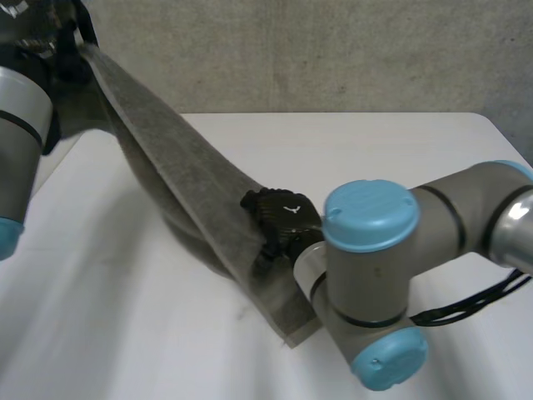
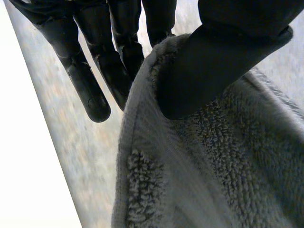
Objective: Fold the towel.
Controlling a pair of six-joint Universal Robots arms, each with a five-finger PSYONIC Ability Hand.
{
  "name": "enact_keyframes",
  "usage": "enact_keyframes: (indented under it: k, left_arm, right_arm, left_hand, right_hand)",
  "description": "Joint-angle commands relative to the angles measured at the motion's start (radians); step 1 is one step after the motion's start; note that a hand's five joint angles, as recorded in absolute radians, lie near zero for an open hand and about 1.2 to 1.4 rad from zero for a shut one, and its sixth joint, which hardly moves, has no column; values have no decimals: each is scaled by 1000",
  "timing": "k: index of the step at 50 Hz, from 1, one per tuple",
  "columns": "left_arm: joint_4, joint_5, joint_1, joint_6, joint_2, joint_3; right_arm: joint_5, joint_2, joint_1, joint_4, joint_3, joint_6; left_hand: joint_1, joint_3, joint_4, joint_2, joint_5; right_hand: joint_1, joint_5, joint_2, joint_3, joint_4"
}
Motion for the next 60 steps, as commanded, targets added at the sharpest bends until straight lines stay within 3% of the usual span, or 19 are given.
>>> enact_keyframes:
  k: [1,13,21,37,42,44,53,55,57,60]
  left_arm:
    - [-5,-4,-9,-2,57,15]
    - [-6,-6,-30,-2,57,12]
    - [-6,-6,-30,-3,57,6]
    - [-39,-7,-50,-26,85,3]
    - [-40,-7,-52,-41,93,3]
    - [-40,-7,-52,-46,93,3]
    - [-43,-7,-50,-52,91,3]
    - [-43,-9,-50,-54,91,3]
    - [-43,-9,-50,-55,91,3]
    - [-43,-9,-49,-55,91,1]
  right_arm:
    - [48,88,42,41,-103,2]
    - [45,117,77,48,-195,36]
    - [-50,146,114,74,-215,125]
    - [-18,256,122,63,-331,188]
    - [-19,296,122,66,-376,214]
    - [-22,319,122,66,-396,248]
    - [-27,347,122,71,-408,309]
    - [-27,350,122,72,-408,309]
    - [-25,356,122,72,-409,309]
    - [-22,350,122,77,-410,303]
  left_hand:
    - [206,179,177,178,184]
    - [206,179,177,178,184]
    - [206,179,177,178,184]
    - [206,179,177,178,184]
    - [206,179,177,178,184]
    - [206,179,177,178,184]
    - [206,179,177,178,184]
    - [206,179,177,178,184]
    - [206,179,177,178,184]
    - [206,179,177,178,184]
  right_hand:
    - [-49,-22,-101,-72,-69]
    - [-60,-34,-113,-84,-81]
    - [-98,-72,-151,-122,-119]
    - [-25,1,-77,-49,-46]
    - [307,333,254,283,286]
    - [602,628,550,578,581]
    - [633,659,580,609,612]
    - [721,747,668,697,700]
    - [1105,1131,1053,1082,1084]
    - [1107,1133,1055,1083,1086]
